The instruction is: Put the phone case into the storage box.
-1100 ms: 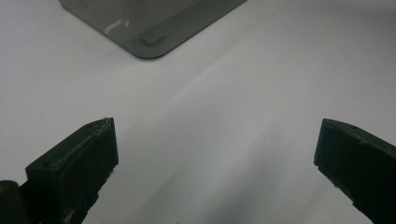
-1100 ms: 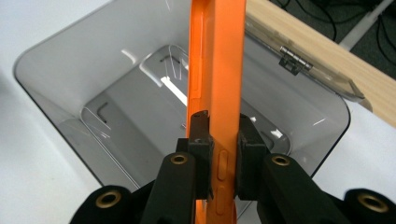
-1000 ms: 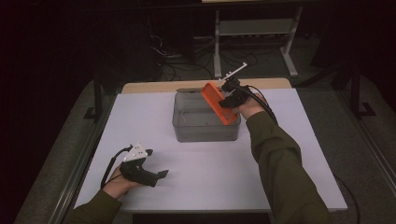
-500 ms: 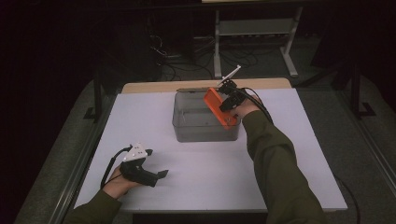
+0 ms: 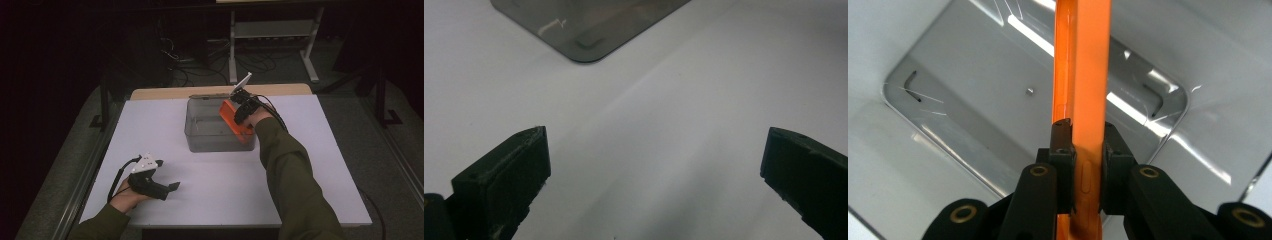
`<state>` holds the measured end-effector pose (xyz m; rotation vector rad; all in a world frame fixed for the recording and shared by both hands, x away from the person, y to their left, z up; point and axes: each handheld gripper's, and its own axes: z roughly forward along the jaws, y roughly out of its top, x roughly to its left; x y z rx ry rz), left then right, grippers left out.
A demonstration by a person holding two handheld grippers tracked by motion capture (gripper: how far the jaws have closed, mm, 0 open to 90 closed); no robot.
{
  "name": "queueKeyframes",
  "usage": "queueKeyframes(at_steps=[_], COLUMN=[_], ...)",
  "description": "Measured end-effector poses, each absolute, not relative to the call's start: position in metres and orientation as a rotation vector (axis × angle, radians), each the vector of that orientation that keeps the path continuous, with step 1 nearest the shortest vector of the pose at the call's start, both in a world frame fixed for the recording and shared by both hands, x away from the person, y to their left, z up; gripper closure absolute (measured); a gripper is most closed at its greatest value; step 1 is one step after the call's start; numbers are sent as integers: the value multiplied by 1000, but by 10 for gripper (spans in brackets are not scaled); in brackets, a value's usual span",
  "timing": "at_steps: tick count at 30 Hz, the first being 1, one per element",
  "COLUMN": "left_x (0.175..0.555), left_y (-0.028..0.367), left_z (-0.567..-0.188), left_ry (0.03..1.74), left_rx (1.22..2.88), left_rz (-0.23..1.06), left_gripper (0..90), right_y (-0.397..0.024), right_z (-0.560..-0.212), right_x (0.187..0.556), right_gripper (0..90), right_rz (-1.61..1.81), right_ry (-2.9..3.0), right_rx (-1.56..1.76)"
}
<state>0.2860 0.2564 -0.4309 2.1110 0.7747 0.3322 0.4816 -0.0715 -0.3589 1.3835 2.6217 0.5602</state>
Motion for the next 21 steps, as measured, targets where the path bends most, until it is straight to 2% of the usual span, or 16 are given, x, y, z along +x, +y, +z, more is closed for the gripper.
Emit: queueKeyframes(at_steps=[21], left_x=[286], left_y=[257], left_z=[-431], left_ry=[782], left_rx=[2110], left_rz=[330], left_gripper=[0], right_y=[-68], right_z=[-368], right_x=[490], right_gripper=[784], right_rz=[406], right_ry=[2605], right_rx=[1551])
